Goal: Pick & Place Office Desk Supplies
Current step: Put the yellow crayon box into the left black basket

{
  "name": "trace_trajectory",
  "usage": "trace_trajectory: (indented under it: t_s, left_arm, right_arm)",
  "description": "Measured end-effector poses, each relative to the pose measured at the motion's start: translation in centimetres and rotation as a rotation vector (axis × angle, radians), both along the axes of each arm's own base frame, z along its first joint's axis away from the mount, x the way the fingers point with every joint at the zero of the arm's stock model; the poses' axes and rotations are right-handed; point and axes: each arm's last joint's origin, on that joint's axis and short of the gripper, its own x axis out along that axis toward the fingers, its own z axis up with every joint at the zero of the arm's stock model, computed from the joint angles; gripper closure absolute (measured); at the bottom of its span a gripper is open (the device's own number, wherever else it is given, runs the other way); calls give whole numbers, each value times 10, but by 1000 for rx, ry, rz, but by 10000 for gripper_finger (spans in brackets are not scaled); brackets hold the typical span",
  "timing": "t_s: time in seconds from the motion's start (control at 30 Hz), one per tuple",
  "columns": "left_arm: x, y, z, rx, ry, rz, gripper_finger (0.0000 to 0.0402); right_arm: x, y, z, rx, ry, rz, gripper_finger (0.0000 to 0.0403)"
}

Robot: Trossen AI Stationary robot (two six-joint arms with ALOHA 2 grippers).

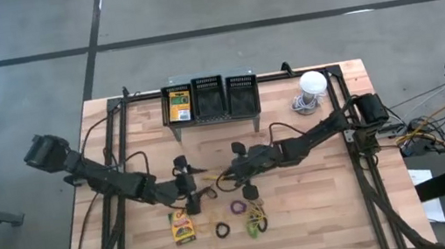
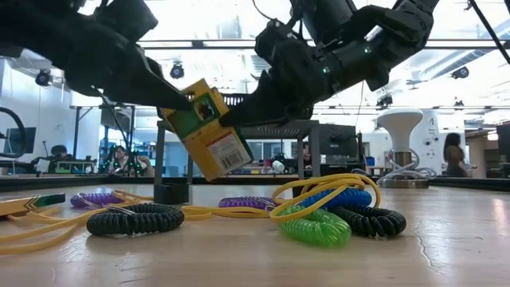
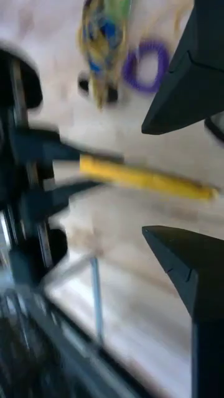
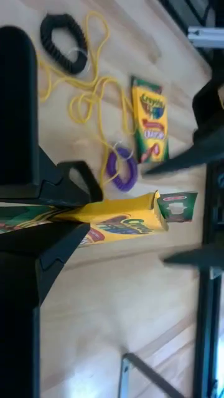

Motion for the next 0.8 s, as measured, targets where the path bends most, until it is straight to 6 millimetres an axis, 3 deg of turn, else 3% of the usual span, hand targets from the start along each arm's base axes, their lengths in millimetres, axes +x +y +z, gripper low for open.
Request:
trace_trajectory:
  t_s: [0.27, 0.67, 0.8]
  left_arm:
    - [9, -5, -13, 35, 10, -52, 167]
    - [13, -7, -10, 44, 36, -90, 372]
    - [17, -9, 1, 33, 95, -82, 375]
  right_arm:
    - [1, 2, 4, -11, -54, 13, 369]
    - [1, 3, 3, -41, -54, 45, 361]
    - [2, 2, 5, -40, -55, 53, 320]
